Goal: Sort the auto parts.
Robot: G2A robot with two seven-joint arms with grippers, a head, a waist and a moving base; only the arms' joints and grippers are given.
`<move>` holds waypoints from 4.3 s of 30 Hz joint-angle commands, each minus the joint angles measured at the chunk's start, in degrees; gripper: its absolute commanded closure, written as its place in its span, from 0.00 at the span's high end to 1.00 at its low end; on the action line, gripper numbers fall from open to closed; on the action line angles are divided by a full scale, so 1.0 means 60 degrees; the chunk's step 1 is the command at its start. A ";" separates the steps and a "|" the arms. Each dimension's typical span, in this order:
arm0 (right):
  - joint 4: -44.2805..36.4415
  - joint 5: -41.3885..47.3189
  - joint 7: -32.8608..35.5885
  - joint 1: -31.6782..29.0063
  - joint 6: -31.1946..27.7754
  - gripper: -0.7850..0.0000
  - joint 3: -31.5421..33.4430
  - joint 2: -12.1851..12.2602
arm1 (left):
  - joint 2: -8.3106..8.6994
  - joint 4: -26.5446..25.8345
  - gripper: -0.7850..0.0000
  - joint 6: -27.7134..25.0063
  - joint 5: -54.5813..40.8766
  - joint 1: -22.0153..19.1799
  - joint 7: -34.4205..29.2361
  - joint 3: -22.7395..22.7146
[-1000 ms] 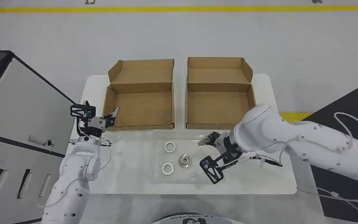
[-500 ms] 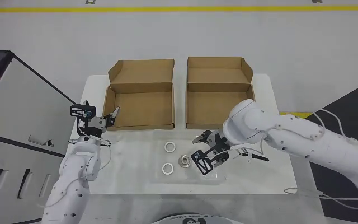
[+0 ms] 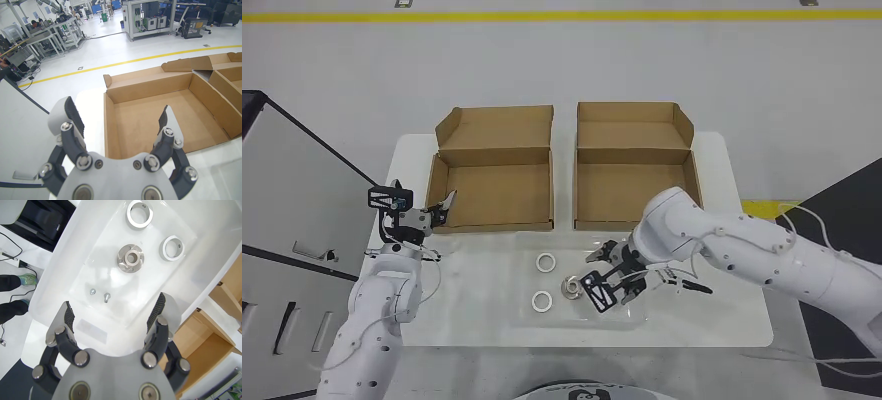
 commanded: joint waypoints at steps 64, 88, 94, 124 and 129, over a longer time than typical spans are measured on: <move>0.1528 -0.0406 -0.0001 -0.0717 0.0000 0.38 0.0000 -0.0503 | 0.0000 0.0000 1.00 0.0000 0.0000 0.0000 0.0000 0.0000; 0.1745 -0.0295 0.0000 -0.0695 0.0000 0.00 0.0000 -0.0680 | 0.0000 0.0000 1.00 0.0000 0.0000 0.0000 0.0000 0.0000; 0.1589 0.0074 -0.0001 -0.0352 0.0000 0.00 0.0000 -0.0574 | 0.0000 0.0000 1.00 0.0000 0.0000 0.0000 0.0000 0.0000; 0.0122 0.3174 -0.3085 -0.0411 0.0000 0.00 0.2296 0.1997 | 0.0000 0.0000 1.00 0.0000 0.0000 0.0000 0.0000 0.0000; 0.0238 0.3366 -0.4980 -0.0970 0.0000 0.00 0.2834 0.2428 | 0.0000 0.0000 1.00 0.0000 0.0000 0.0000 0.0000 0.0000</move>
